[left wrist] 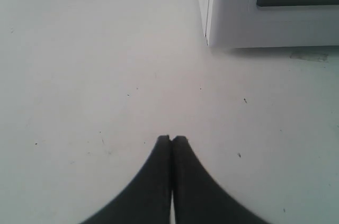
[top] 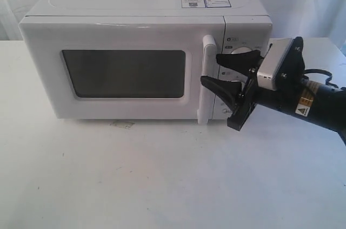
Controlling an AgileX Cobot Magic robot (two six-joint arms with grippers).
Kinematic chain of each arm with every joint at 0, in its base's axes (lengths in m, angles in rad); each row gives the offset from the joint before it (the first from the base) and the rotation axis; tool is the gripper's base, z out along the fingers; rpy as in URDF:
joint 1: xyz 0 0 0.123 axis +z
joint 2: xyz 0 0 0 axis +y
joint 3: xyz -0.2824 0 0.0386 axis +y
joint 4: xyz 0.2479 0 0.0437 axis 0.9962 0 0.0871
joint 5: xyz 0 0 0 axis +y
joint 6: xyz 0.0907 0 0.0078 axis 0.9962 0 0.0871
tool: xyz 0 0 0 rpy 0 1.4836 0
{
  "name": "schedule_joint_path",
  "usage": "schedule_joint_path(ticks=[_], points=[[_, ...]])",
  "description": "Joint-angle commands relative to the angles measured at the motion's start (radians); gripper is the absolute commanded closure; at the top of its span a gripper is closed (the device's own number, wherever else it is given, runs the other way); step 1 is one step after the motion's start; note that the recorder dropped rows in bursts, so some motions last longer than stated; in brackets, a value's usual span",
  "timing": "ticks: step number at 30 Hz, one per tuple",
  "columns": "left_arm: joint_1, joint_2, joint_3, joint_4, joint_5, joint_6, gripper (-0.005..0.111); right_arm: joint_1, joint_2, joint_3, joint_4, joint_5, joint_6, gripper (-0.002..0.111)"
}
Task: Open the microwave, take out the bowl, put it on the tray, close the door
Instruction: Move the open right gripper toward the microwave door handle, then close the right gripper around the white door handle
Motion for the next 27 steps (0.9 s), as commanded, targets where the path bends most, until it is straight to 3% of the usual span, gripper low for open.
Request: schedule_joint_path(ticks=[1, 18, 27], points=[[0.003, -0.005, 0.005, 0.004, 0.000, -0.006, 0.107, 0.030, 0.010, -0.032, 0.009, -0.015, 0.017, 0.055], [0.003, -0.005, 0.005, 0.004, 0.000, -0.006, 0.107, 0.088, 0.081, -0.055, 0.228, -0.015, 0.212, 0.056], [0.003, -0.005, 0.005, 0.004, 0.000, -0.006, 0.107, 0.088, 0.081, -0.055, 0.270, -0.015, 0.260, 0.070]])
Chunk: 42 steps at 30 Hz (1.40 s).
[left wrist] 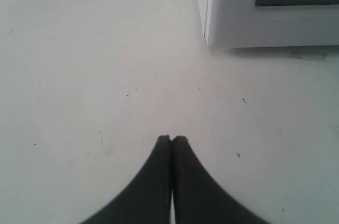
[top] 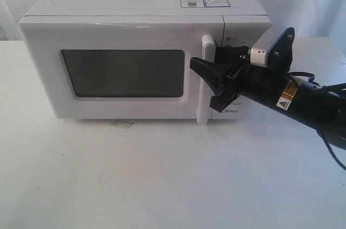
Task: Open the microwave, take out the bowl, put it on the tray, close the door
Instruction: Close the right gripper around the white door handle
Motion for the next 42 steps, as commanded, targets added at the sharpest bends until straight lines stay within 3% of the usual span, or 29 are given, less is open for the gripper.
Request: schedule_joint_path(ticks=[1, 7, 22, 28, 42], points=[[0.003, -0.005, 0.005, 0.004, 0.000, -0.006, 0.107, 0.000, 0.020, -0.015, 0.092, 0.042, 0.093, 0.072], [0.003, -0.005, 0.005, 0.004, 0.000, -0.006, 0.107, 0.000, 0.020, -0.015, 0.092, 0.042, 0.120, 0.084], [0.003, -0.005, 0.005, 0.004, 0.000, -0.006, 0.107, 0.058, 0.020, -0.051, 0.133, 0.067, 0.168, 0.085], [0.003, -0.005, 0.005, 0.004, 0.000, -0.006, 0.107, 0.058, 0.025, -0.051, 0.147, 0.098, 0.183, 0.108], [0.003, -0.005, 0.005, 0.004, 0.000, -0.006, 0.107, 0.058, 0.026, -0.051, 0.023, 0.054, 0.316, 0.108]])
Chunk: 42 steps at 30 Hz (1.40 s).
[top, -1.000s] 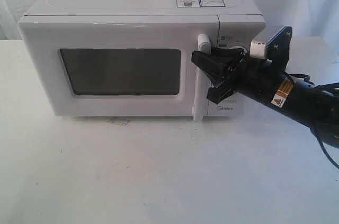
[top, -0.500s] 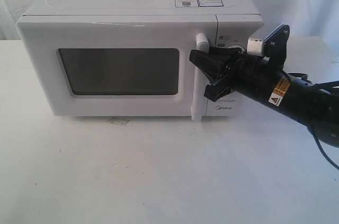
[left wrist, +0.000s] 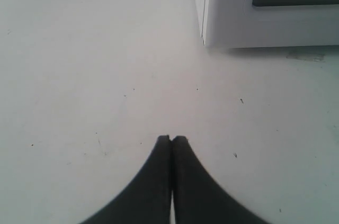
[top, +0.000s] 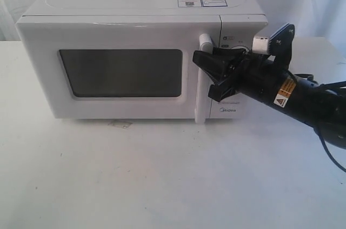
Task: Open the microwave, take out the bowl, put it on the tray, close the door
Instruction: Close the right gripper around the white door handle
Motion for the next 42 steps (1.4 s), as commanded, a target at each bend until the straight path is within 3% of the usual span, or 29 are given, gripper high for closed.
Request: schedule_joint_path(ticks=[1, 21, 42], points=[[0.002, -0.005, 0.005, 0.004, 0.000, -0.006, 0.107, 0.019, 0.026, -0.041, -0.042, 0.008, 0.155, 0.108], [0.002, -0.005, 0.005, 0.004, 0.000, -0.006, 0.107, 0.019, 0.024, -0.037, -0.280, 0.006, 0.194, 0.108], [0.002, -0.005, 0.005, 0.004, 0.000, -0.006, 0.107, 0.114, -0.018, -0.015, -0.325, 0.006, 0.196, 0.108]])
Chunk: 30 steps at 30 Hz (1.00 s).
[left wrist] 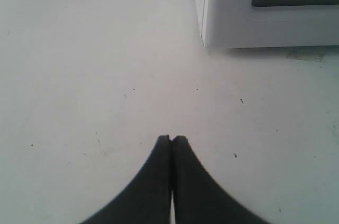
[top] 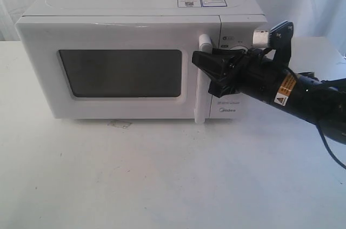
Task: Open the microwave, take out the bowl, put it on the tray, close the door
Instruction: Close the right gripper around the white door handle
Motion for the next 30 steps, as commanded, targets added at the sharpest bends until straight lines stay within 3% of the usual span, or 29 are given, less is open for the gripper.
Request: schedule_joint_path(ticks=[1, 20, 30], points=[[0.002, -0.005, 0.005, 0.004, 0.000, -0.006, 0.107, 0.104, 0.010, -0.006, -0.265, -0.060, 0.076, 0.108], [0.002, -0.005, 0.005, 0.004, 0.000, -0.006, 0.107, 0.126, -0.044, 0.040, -0.291, -0.060, 0.068, 0.108], [0.002, -0.005, 0.005, 0.004, 0.000, -0.006, 0.107, 0.207, -0.057, 0.060, -0.303, -0.060, 0.064, 0.108]])
